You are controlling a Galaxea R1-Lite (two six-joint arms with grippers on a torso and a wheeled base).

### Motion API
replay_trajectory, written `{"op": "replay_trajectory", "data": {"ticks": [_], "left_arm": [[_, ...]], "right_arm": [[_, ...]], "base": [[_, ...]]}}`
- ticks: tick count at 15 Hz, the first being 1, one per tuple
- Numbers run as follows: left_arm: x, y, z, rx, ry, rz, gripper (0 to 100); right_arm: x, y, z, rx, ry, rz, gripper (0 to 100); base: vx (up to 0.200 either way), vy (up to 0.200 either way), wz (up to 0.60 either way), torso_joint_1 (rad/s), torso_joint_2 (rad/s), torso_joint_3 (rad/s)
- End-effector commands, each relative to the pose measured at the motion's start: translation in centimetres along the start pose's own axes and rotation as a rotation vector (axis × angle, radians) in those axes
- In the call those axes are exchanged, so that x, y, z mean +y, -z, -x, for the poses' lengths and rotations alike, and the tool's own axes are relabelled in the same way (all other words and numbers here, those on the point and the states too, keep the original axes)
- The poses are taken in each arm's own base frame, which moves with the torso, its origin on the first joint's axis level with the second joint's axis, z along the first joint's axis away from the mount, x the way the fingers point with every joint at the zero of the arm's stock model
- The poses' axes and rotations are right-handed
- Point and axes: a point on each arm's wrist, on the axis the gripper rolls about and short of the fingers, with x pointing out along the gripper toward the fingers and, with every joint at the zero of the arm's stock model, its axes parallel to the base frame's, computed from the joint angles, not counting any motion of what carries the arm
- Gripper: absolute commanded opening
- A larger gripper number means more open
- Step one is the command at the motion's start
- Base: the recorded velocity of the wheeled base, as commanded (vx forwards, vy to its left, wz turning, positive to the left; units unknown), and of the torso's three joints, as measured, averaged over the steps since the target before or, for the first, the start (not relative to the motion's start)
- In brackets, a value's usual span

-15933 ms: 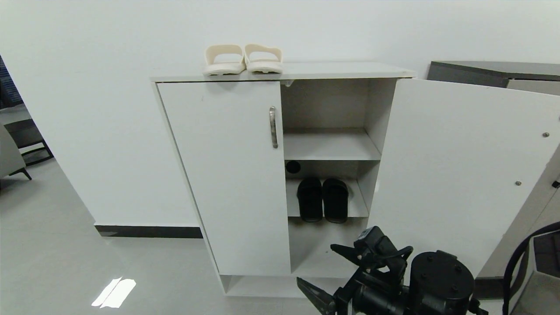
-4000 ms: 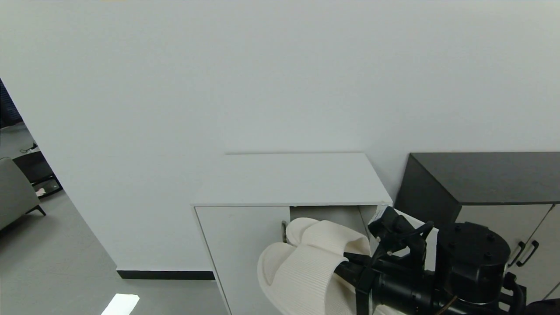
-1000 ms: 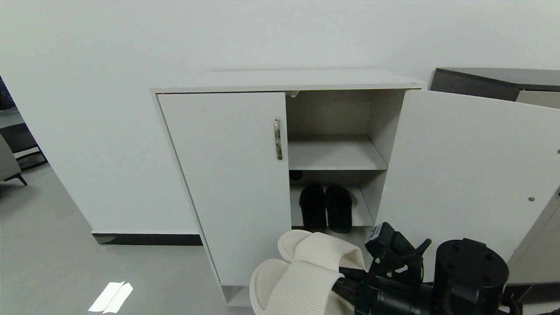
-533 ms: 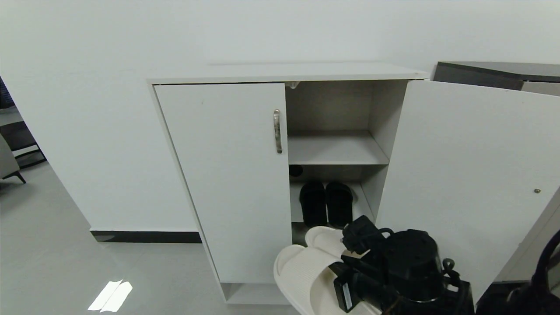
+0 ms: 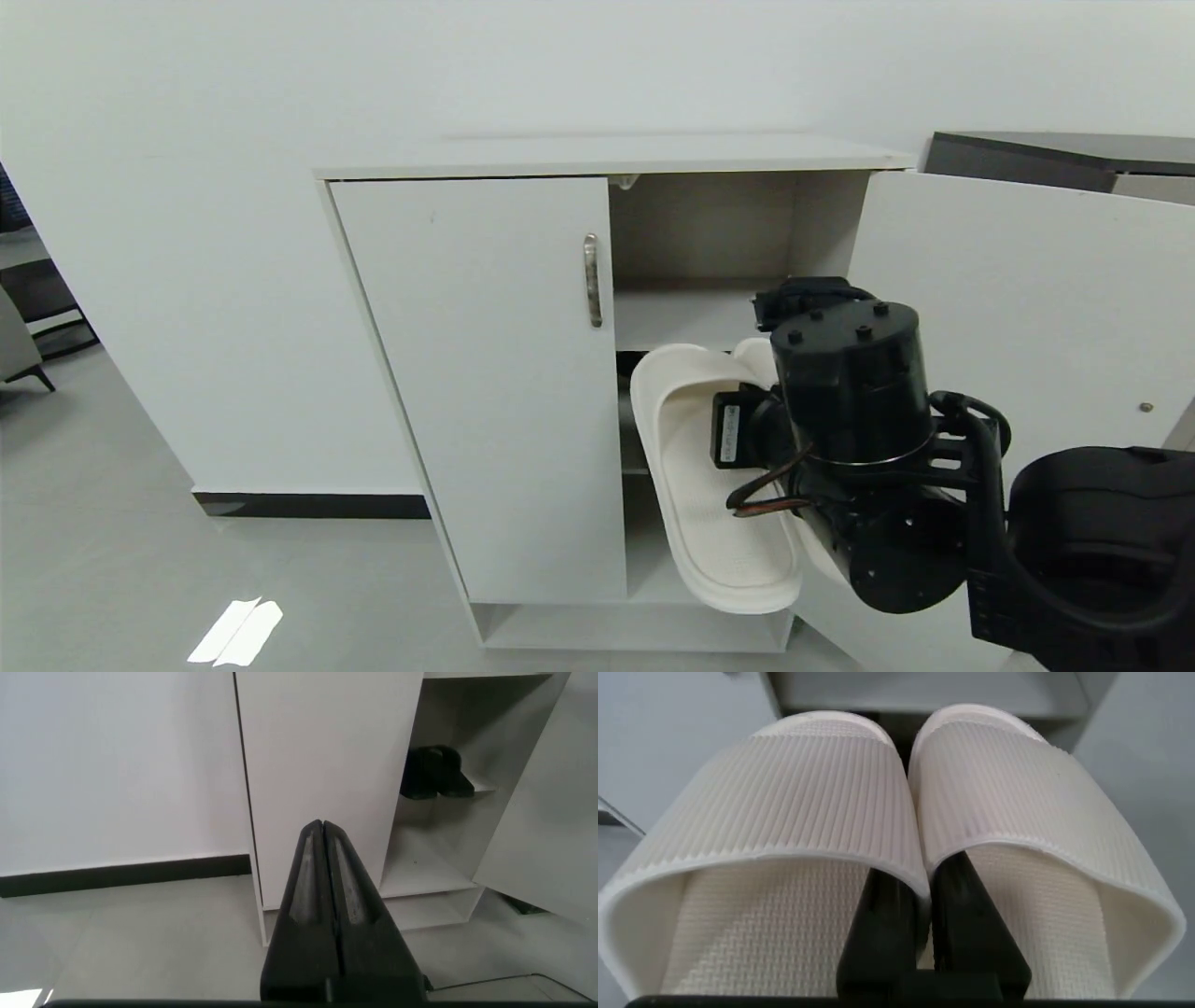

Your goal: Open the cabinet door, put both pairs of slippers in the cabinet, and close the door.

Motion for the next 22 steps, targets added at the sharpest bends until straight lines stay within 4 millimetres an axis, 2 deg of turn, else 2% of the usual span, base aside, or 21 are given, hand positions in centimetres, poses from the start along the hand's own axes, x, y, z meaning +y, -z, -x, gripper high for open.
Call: {"op": "replay_trajectory", "data": {"ticks": [1, 3, 7, 10, 15, 22], "left_arm": [[0.0, 0.0, 0.0, 0.000, 0.000, 0.000, 0], [0.0, 0.0, 0.0, 0.000, 0.000, 0.000, 0], [0.0, 0.0, 0.0, 0.000, -0.001, 0.000, 0], [0.0, 0.0, 0.0, 0.000, 0.000, -0.003, 0], [0.0, 0.0, 0.0, 0.000, 0.000, -0.002, 0], [0.0, 0.0, 0.0, 0.000, 0.000, -0.002, 0]], "right_arm": [[0.4, -0.5, -0.2, -0.029, -0.007, 0.008, 0], [0.6, -0.3, -0.9, -0.032, 0.003, 0.034, 0], [0.6, -0.1, -3.6, 0.005, 0.074, 0.060, 0], [0.6, -0.2, -3.7, 0.038, 0.087, 0.068, 0], [1.0, -0.6, -4.5, 0.032, 0.088, 0.052, 0], [0.2, -0.9, -8.7, 0.019, 0.165, 0.035, 0]], "base": [[0.000, 0.000, 0.00, 0.000, 0.00, 0.000], [0.000, 0.000, 0.00, 0.000, 0.00, 0.000], [0.000, 0.000, 0.00, 0.000, 0.00, 0.000], [0.000, 0.000, 0.00, 0.000, 0.00, 0.000], [0.200, 0.000, 0.00, 0.001, 0.01, 0.003], [0.200, 0.000, 0.00, 0.002, 0.00, 0.003]]}}
